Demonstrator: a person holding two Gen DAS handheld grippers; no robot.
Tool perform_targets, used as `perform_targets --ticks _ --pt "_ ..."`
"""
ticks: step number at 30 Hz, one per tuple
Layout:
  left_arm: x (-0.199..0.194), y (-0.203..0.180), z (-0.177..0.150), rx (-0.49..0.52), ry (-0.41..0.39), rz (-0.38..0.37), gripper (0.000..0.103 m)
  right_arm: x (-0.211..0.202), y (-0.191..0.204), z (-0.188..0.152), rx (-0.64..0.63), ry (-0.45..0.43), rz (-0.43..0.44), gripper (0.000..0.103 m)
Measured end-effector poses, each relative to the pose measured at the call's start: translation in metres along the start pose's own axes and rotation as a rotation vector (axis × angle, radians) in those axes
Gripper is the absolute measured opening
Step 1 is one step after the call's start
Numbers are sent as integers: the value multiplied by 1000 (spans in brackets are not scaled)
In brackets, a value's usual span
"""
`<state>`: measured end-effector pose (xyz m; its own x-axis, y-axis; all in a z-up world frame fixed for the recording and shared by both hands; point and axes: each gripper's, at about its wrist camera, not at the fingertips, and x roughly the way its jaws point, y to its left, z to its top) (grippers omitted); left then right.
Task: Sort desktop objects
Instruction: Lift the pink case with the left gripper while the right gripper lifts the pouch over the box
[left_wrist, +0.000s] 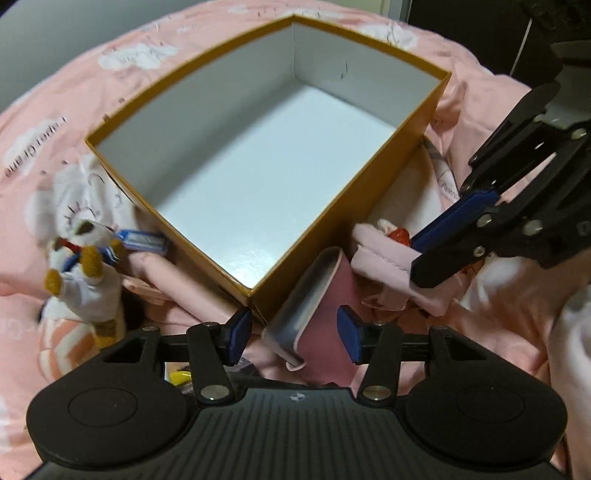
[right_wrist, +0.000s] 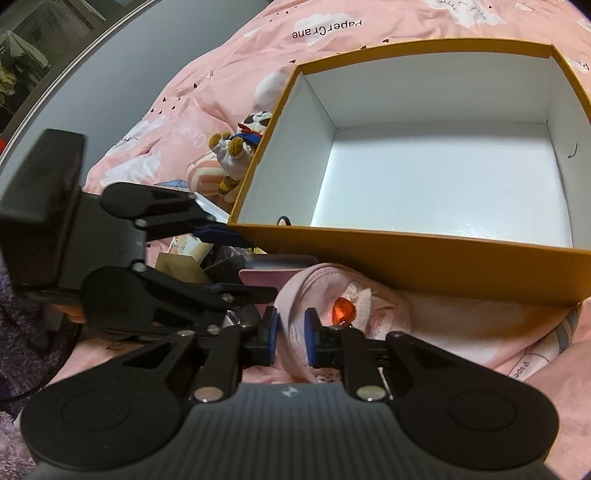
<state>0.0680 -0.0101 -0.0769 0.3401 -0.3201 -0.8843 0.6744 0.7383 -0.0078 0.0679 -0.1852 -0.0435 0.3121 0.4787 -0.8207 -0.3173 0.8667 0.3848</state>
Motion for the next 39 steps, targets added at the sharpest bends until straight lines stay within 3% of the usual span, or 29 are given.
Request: perform_targets --ticks 2,5,12,16,18,25,32,39 --pt "1 -2 -3 -1 11 5 52 -1 0 1 5 1 11 21" --pt "-5 -10 -9 0 2 27 40 -3 1 2 9 5 27 33" --pt "-24 -22 -21 -69 -20 -2 26 2 20 1 -88 17 -29 48" --pt "-30 -21 -16 -123 -35 -59 22 12 24 -3 -140 19 -144 46" --pt "-34 -27 -15 -130 -33 -67 22 13 21 -4 -139 12 -175 34" --pt "-28 -42 1 -95 -4 -72 22 -3 2 -8 -87 6 -183 27" --pt "-19 -48 17 -41 32 -71 22 -9 -9 -18 -46 9 -185 26" --pt "-4 -53 22 -50 81 -44 22 -14 -18 -20 -9 1 -164 25"
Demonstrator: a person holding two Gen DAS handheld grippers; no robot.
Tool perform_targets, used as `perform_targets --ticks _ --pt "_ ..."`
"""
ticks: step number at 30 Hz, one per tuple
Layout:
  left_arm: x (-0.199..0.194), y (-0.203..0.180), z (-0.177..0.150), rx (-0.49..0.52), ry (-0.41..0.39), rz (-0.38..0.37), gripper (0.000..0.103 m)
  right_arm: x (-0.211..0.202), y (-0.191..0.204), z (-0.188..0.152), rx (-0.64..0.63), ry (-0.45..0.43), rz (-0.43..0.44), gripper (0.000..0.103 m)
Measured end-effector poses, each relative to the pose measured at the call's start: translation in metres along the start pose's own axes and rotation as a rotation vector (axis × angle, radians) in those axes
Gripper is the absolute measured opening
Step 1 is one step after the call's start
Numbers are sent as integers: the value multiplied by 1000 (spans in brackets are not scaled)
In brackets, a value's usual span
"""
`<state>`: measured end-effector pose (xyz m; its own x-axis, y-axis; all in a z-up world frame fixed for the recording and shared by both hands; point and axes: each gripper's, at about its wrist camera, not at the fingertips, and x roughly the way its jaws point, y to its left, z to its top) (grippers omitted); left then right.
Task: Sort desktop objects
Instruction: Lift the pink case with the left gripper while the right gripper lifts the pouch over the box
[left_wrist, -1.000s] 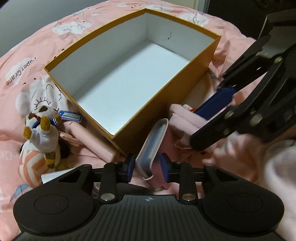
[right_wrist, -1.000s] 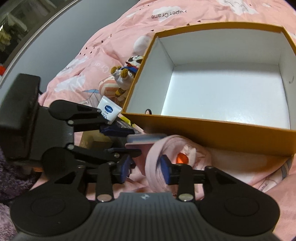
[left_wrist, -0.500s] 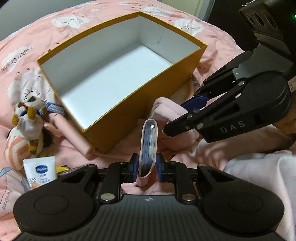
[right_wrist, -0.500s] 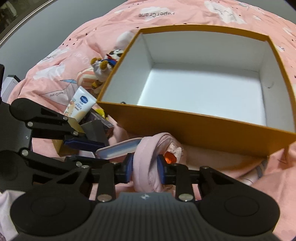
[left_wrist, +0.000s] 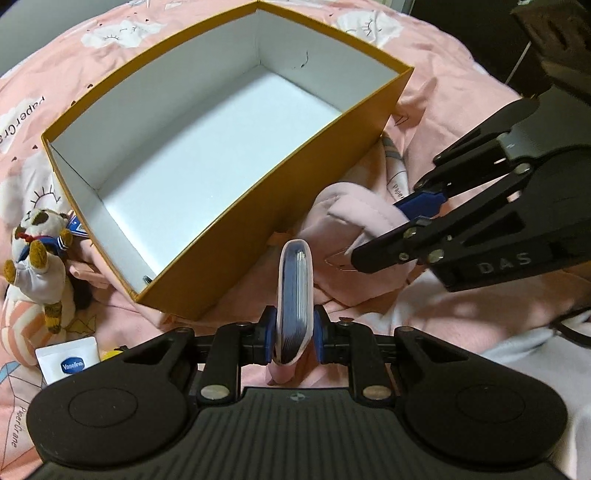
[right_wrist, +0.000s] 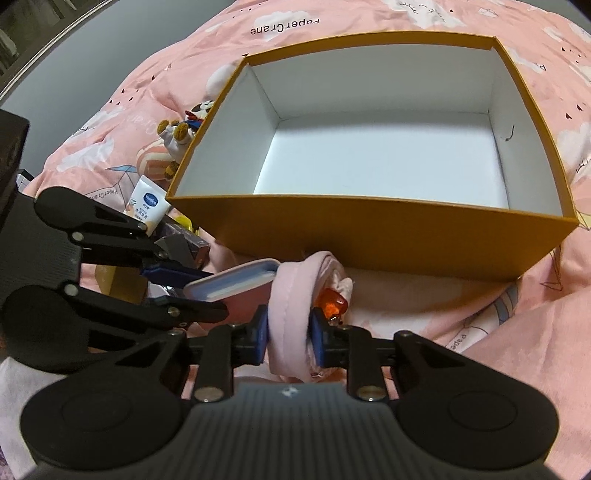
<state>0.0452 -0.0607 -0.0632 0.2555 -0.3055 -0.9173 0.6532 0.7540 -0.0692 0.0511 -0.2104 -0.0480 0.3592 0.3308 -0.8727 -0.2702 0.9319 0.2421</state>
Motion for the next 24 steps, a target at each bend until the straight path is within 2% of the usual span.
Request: perform_targets --ticks 11,15,19,24 --pt "10 -3 21 34 21 48 22 -1 -2 -4 15 -17 21 25" --pt "4 6 16 -33 9 29 18 -8 -5 -4 30 -34 28 22" --pt "-19 13 5 -104 -51 35 18 -24 -9 -2 47 -66 64 21" --pt "-66 14 -11 -186 -180 36 18 -53 -4 5 38 -128 128 21"
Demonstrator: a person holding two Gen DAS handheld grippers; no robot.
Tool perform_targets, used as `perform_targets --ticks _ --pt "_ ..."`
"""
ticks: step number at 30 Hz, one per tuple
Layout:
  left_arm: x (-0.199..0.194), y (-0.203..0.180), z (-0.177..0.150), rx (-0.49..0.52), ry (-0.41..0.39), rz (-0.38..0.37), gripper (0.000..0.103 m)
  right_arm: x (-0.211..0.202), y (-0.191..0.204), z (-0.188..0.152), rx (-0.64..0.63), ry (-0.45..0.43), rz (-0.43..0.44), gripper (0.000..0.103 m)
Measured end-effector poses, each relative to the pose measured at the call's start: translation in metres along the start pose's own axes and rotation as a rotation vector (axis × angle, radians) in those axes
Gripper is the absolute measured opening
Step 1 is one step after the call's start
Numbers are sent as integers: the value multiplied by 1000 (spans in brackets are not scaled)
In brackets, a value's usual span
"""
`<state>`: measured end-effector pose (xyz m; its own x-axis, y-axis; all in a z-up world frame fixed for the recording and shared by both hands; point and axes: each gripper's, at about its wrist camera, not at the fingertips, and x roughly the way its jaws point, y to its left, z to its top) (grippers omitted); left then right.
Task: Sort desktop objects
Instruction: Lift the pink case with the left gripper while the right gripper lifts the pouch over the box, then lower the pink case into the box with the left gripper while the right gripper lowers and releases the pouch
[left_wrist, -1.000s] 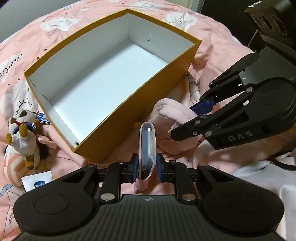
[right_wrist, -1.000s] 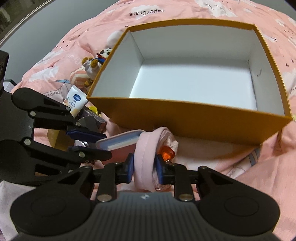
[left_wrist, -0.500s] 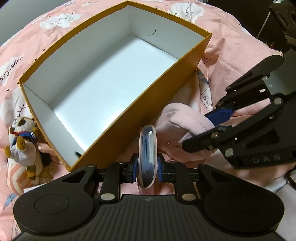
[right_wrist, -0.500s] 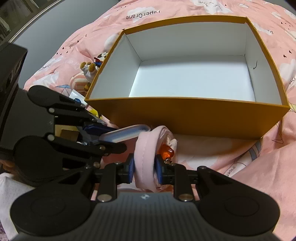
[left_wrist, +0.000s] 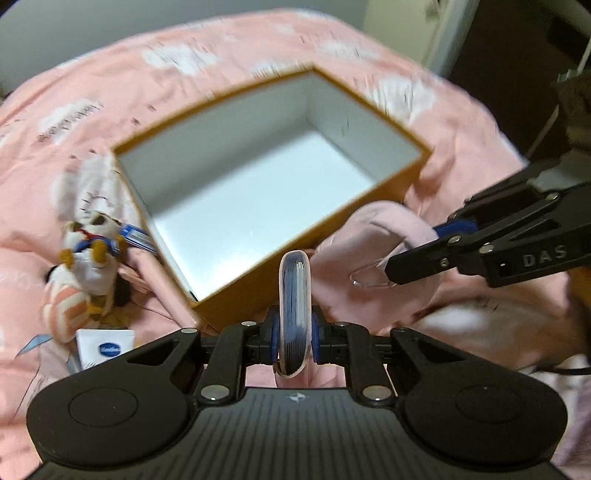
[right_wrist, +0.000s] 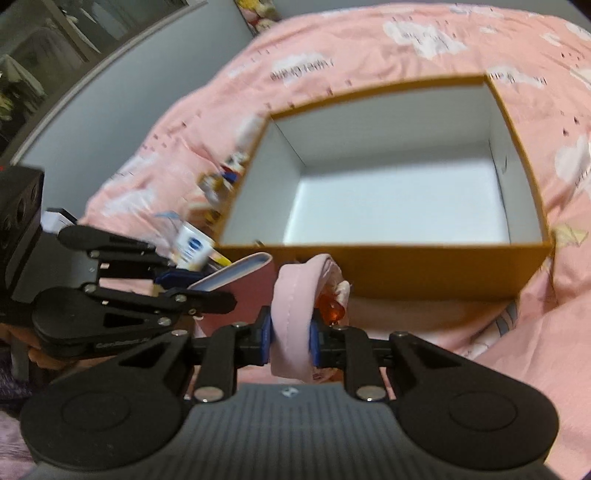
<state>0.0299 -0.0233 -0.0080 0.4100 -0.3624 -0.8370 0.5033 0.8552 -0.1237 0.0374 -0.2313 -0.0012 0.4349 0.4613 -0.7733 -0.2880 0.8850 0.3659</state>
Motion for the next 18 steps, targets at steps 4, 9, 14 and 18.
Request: perform_targets --ticks 4,9,14,18 --pt "-33 0 1 -72 -123 21 18 -15 7 9 -14 -45 31 20" --pt "-62 -4 17 -104 -252 63 18 -31 20 22 -44 -107 60 20" --pt "-79 -6 35 -101 -380 130 18 -48 34 42 -88 -203 63 20" --pt "-76 2 48 -140 -451 169 18 -55 40 62 -113 -291 34 20"
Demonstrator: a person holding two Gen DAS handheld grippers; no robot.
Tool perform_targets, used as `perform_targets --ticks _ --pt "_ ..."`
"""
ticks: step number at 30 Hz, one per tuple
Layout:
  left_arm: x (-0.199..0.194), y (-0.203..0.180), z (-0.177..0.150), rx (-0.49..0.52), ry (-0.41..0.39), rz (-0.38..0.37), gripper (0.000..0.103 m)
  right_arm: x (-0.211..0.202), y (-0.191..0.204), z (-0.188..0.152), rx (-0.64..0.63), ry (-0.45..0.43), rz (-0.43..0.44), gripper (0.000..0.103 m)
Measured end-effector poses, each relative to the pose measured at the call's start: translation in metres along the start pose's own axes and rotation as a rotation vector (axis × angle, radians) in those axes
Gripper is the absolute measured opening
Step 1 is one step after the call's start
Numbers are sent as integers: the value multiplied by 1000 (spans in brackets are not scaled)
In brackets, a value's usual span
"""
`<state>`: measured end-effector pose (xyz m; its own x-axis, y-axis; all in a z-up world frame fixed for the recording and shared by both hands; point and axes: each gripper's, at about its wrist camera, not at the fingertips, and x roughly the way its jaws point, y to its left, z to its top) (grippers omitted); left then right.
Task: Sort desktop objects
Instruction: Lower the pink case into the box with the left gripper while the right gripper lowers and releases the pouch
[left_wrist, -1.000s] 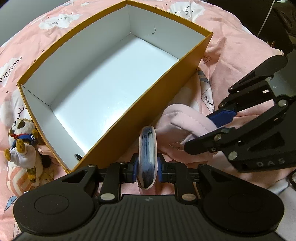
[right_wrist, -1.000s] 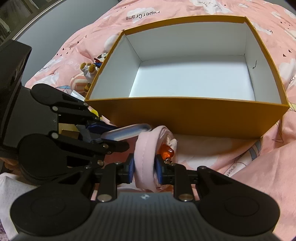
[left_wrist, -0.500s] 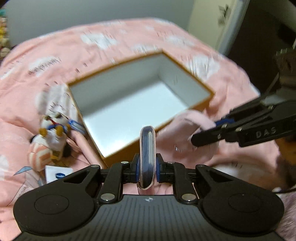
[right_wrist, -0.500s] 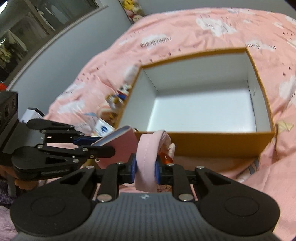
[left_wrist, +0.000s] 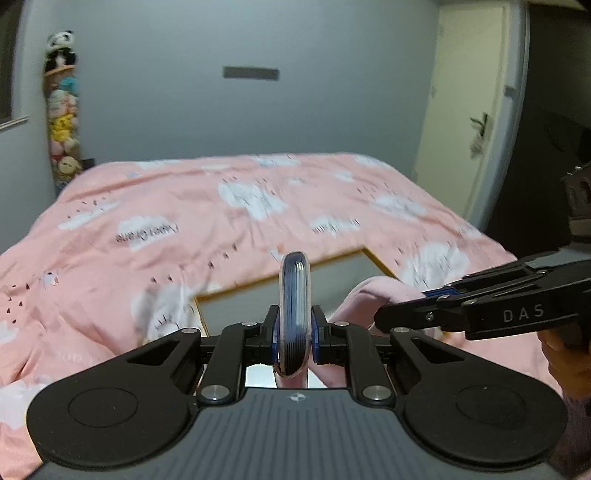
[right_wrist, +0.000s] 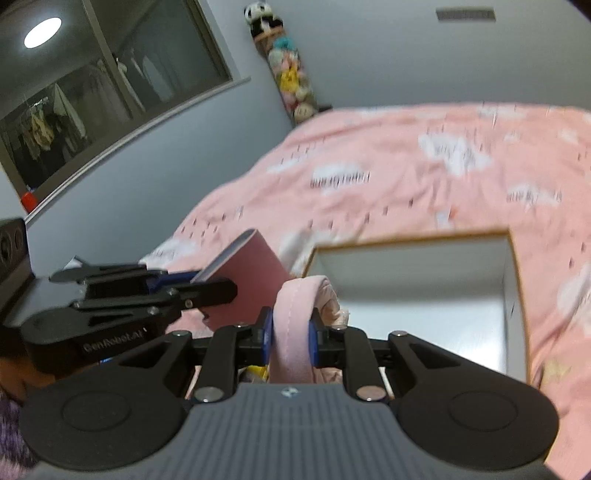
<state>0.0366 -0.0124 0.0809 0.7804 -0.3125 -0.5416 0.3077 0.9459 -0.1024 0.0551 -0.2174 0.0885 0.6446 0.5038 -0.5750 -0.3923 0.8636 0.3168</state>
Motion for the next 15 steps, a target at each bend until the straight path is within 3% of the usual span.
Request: perform_targets --ticks 7,15 --pt "46 13 -8 -95 -19 55 18 42 -13 12 12 -35 -109 20" --pt "88 23 -43 -91 87 74 18 107 -47 -5 108 54 -166 20"
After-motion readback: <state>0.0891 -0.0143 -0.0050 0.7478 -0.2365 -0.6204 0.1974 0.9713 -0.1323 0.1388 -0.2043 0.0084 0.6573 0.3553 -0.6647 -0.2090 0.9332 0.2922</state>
